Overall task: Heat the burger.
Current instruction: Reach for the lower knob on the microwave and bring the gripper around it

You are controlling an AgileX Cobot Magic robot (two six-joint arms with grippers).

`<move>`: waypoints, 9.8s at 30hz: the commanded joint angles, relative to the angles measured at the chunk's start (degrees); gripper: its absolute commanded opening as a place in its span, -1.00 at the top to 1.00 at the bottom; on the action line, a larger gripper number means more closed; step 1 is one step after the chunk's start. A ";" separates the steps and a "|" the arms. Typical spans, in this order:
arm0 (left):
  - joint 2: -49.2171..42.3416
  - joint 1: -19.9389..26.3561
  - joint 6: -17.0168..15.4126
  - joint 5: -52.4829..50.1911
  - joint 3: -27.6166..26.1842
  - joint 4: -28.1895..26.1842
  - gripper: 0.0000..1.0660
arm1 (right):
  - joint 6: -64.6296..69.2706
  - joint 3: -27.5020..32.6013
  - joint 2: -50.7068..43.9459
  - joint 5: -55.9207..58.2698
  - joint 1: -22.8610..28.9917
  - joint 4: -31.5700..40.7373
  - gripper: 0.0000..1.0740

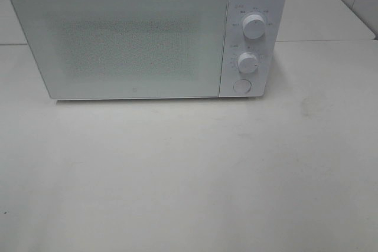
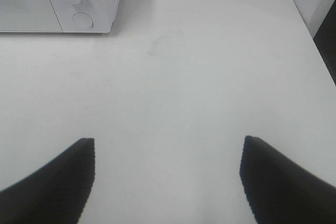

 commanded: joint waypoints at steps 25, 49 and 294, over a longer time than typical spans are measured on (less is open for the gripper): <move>-1.55 0.06 -0.40 -0.06 0.23 -0.63 -0.88 | 0.46 -1.20 12.83 -17.65 -0.06 0.23 -0.36; -1.55 0.06 -0.40 -0.06 0.23 -0.63 -0.88 | 0.46 1.15 38.27 -46.87 -0.06 0.23 -0.35; -1.49 0.06 -0.40 -0.06 0.23 -0.63 -0.88 | 93.97 -15.87 119.63 -137.34 28.42 42.17 0.93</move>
